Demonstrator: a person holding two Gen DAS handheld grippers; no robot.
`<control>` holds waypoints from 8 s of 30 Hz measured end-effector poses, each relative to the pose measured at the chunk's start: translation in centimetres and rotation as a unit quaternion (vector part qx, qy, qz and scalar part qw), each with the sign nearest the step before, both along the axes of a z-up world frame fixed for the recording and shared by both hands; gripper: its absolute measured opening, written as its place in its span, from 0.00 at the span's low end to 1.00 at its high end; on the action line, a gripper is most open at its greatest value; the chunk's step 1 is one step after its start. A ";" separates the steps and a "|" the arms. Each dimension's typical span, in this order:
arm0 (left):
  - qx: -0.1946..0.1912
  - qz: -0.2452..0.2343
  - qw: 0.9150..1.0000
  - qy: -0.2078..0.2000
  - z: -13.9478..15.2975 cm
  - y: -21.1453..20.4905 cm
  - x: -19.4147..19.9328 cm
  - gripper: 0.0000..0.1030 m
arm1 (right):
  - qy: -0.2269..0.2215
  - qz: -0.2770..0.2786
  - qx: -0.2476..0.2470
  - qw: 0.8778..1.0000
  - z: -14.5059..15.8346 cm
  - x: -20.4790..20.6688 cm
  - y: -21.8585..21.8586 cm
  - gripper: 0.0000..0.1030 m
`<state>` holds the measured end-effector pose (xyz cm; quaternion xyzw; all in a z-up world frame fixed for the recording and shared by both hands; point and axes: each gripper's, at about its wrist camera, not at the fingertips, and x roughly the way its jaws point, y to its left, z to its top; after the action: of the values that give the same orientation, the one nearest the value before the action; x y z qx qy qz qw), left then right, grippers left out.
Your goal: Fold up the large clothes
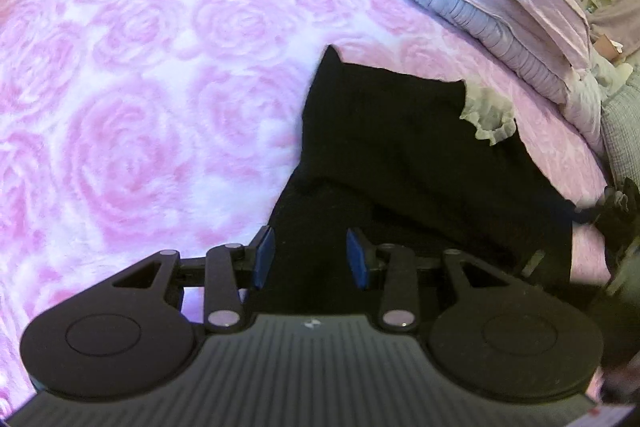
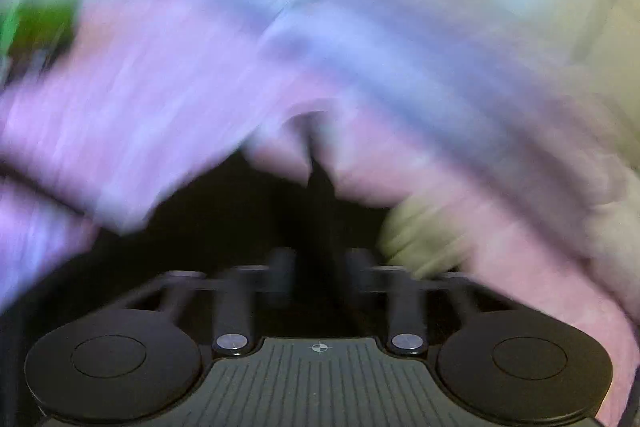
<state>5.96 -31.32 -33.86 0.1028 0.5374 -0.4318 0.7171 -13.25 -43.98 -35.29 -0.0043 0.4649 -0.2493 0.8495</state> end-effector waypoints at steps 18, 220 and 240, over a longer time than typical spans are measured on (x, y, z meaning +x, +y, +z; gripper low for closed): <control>-0.017 -0.083 0.996 -0.023 -3.7 -12.4 2.8 0.33 | -0.054 -0.430 0.160 0.887 -1.6 -18.9 -10.2 0.51; -0.148 -0.236 0.957 -0.078 -1.1 -12.1 3.2 0.02 | -0.286 -0.344 0.186 0.875 1.4 -25.4 -14.2 0.00; -0.063 -0.185 0.980 -0.047 -4.4 -12.9 4.5 0.32 | -0.176 -0.415 0.209 0.868 -2.0 -23.9 -15.5 0.44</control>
<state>10.50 -44.18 -38.27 0.1749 0.4460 -0.5846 0.6548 -37.12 -59.46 -37.33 0.4111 0.3077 -0.4725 0.7163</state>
